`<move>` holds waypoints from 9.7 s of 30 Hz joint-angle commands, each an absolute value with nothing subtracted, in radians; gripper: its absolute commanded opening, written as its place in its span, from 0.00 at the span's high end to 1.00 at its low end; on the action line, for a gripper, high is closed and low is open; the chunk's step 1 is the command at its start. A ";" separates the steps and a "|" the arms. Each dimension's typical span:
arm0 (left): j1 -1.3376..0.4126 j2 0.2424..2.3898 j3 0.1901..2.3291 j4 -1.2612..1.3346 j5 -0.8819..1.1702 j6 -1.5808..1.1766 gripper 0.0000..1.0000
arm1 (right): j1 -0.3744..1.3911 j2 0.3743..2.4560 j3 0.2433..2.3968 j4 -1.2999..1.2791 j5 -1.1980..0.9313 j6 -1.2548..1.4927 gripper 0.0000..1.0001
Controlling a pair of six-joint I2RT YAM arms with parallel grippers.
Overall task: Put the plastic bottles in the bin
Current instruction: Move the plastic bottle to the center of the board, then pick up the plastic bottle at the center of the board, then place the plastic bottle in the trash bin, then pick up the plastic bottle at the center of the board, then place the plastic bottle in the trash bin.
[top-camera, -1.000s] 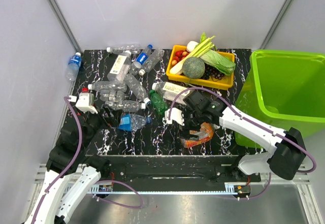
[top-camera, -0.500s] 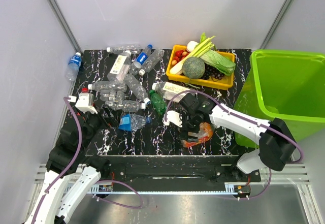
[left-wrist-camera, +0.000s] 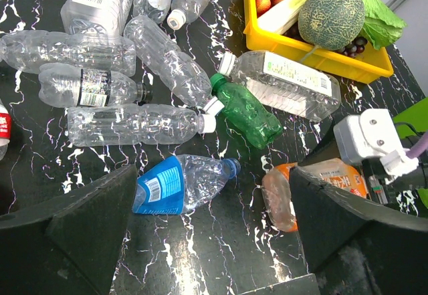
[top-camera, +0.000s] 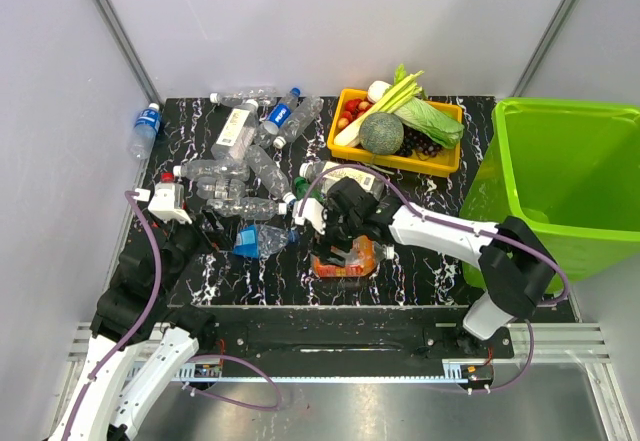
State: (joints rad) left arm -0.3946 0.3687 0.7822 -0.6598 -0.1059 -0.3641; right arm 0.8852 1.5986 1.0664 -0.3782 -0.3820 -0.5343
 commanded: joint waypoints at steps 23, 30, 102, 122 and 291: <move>-0.391 0.354 0.781 -0.640 -0.127 -0.367 0.01 | 0.874 1.364 0.899 -0.631 -0.054 -0.560 0.05; -0.393 0.357 0.781 -0.640 -0.126 -0.367 0.01 | 0.838 1.390 0.841 -0.597 -0.044 -0.606 0.03; -0.393 0.370 0.779 -0.638 -0.135 -0.373 0.01 | 0.831 0.946 1.229 -0.049 0.740 -0.334 0.77; -0.393 0.377 0.779 -0.637 -0.121 -0.373 0.01 | 0.641 0.690 1.158 -0.009 1.190 -0.667 0.71; -0.391 0.465 0.779 -0.630 -0.098 -0.374 0.01 | 0.799 0.670 1.167 -0.129 1.218 -0.213 0.14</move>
State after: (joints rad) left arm -0.3946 0.4557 0.7769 -0.6605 -0.1078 -0.3676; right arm 0.7940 0.6449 1.1213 -0.1028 1.2625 -0.2333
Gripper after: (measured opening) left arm 0.988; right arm 0.867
